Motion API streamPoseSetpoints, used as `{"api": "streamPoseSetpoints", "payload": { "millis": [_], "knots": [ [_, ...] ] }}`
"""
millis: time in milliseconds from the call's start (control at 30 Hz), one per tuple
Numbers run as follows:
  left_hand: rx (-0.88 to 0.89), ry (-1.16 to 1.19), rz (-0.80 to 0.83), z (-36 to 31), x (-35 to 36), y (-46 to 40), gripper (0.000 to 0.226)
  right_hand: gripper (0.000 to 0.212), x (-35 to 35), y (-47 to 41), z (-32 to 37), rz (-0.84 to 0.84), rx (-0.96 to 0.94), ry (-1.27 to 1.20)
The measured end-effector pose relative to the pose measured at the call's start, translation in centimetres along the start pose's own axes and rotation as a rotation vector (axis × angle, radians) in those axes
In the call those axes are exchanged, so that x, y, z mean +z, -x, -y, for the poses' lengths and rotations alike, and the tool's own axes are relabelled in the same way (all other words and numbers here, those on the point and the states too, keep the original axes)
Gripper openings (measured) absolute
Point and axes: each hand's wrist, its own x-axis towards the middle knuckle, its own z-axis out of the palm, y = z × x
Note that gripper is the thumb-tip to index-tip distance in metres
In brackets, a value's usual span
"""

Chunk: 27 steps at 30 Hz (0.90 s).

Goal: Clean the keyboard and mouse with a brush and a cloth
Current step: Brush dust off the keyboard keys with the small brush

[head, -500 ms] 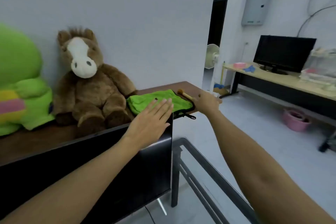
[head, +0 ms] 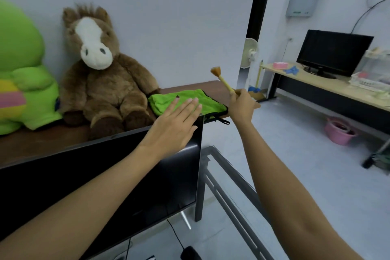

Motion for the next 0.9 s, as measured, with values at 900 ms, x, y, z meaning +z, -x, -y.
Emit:
{"api": "streamPoseSetpoints", "payload": {
  "millis": [900],
  "knots": [
    [-0.816, 0.398, 0.124, -1.4, -7.8, 50.7, 0.034, 0.004, 5.5, 52.7, 5.8, 0.77, -0.061, -0.507]
  ]
}}
